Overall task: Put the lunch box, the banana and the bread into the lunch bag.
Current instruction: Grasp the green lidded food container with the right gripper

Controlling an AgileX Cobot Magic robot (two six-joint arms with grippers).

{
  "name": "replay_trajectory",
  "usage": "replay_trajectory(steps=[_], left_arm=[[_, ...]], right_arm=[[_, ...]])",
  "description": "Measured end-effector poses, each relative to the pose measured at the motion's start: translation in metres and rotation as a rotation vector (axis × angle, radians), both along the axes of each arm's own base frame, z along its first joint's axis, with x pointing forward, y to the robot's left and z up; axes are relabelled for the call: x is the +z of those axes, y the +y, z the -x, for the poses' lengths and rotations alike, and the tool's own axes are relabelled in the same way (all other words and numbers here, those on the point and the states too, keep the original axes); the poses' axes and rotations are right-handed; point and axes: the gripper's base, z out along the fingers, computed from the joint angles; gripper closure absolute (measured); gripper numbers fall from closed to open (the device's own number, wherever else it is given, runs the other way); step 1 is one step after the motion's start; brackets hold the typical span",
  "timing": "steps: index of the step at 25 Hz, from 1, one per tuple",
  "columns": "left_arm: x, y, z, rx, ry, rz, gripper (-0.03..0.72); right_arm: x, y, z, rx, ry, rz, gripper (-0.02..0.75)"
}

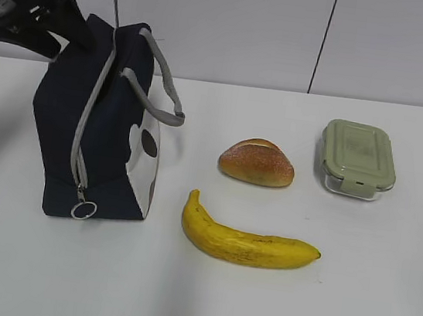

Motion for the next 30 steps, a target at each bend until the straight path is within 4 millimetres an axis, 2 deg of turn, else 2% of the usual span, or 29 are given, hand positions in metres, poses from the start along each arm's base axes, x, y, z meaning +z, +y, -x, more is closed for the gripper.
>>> replay_trajectory(steps=[5, 7, 10, 16, 30], left_arm=[[-0.0061, -0.0001, -0.003, -0.002, 0.014, -0.003, 0.305], [-0.0082, -0.0002, -0.0041, -0.001, 0.019, -0.003, 0.363], [-0.0092, -0.0003, -0.0046, -0.001, 0.022, -0.002, 0.501], [-0.0092, -0.0004, -0.0046, -0.001, 0.022, -0.001, 0.669], [-0.0087, -0.0015, -0.0041, -0.002, 0.028, 0.015, 0.688]], right_arm=[[0.0, 0.0, 0.0, 0.0, 0.0, 0.0, 0.214], [0.0, 0.0, 0.0, 0.0, 0.0, 0.0, 0.214], [0.0, 0.0, 0.0, 0.0, 0.0, 0.0, 0.214], [0.0, 0.0, 0.0, 0.0, 0.0, 0.0, 0.214], [0.0, 0.0, 0.0, 0.0, 0.0, 0.0, 0.214]])
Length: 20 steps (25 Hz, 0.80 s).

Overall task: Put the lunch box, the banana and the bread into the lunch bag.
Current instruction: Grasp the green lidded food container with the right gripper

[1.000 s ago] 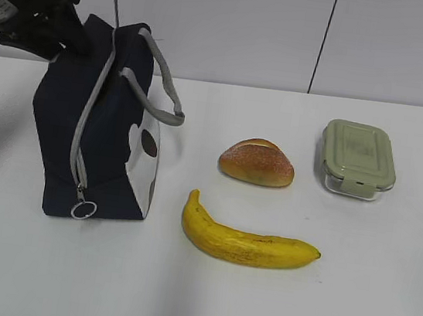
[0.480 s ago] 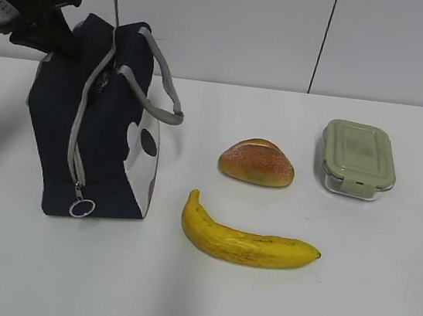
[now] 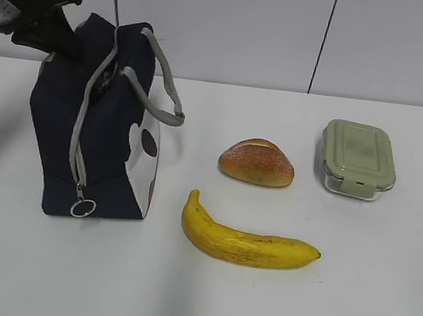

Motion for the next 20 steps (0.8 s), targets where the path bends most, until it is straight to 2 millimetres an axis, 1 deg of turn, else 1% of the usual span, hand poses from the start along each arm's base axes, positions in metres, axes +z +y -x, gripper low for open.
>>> replay_trajectory(steps=[20], left_arm=[[0.0001, -0.0004, 0.0003, -0.001, 0.004, 0.006, 0.69]], right_arm=[[0.0, 0.0, 0.0, 0.001, 0.0, 0.002, 0.214]])
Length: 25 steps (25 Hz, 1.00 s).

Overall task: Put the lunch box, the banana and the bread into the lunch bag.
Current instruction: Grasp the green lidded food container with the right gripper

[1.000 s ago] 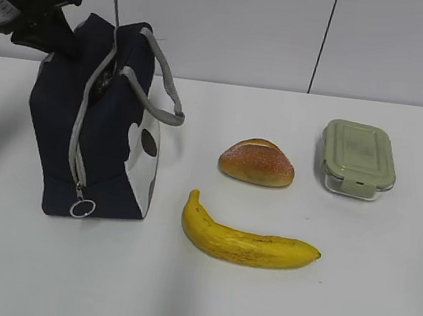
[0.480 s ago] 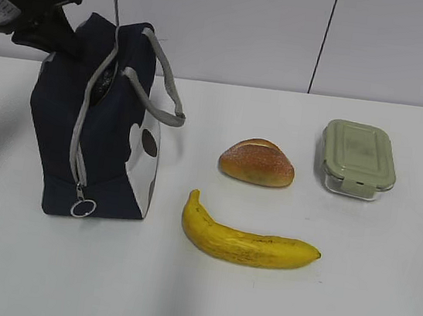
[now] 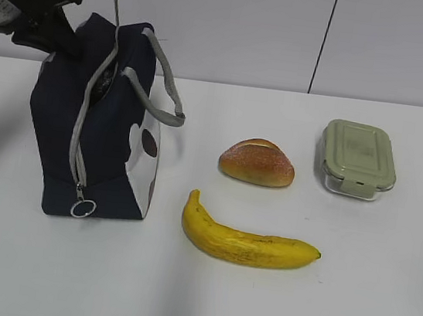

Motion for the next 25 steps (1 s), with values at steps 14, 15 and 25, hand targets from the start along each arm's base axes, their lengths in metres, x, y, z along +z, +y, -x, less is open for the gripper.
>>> replay_trajectory(steps=[14, 15, 25], left_arm=[[0.0, 0.0, 0.0, -0.003, 0.005, 0.001, 0.69], [0.0, 0.0, 0.0, -0.003, 0.005, 0.001, 0.69], [0.0, 0.0, 0.001, -0.004, 0.006, 0.002, 0.69]], right_arm=[[0.047, 0.0, -0.022, 0.033, -0.102, 0.036, 0.214], [0.048, 0.0, -0.028, 0.037, -0.084, 0.039, 0.214], [0.037, -0.002, -0.096, 0.057, 0.174, 0.011, 0.214]])
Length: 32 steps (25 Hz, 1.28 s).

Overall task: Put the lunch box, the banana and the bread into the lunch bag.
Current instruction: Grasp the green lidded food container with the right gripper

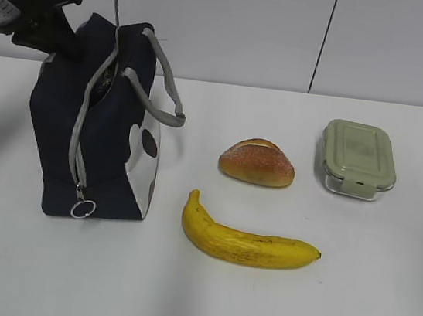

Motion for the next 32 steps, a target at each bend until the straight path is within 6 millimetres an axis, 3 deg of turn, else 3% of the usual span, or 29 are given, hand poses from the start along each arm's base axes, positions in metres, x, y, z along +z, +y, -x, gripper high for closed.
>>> replay_trajectory(steps=[10, 21, 32], left_arm=[[0.0, 0.0, 0.0, -0.001, 0.001, 0.0, 0.69], [0.0, 0.0, 0.0, -0.004, 0.002, -0.001, 0.69], [0.0, 0.0, 0.0, -0.006, 0.002, 0.001, 0.69]], right_arm=[[-0.012, -0.001, -0.073, 0.016, 0.127, -0.05, 0.214], [-0.014, -0.007, -0.18, 0.012, 0.277, -0.063, 0.214], [-0.046, -0.003, -0.278, 0.063, 0.458, -0.174, 0.214]])
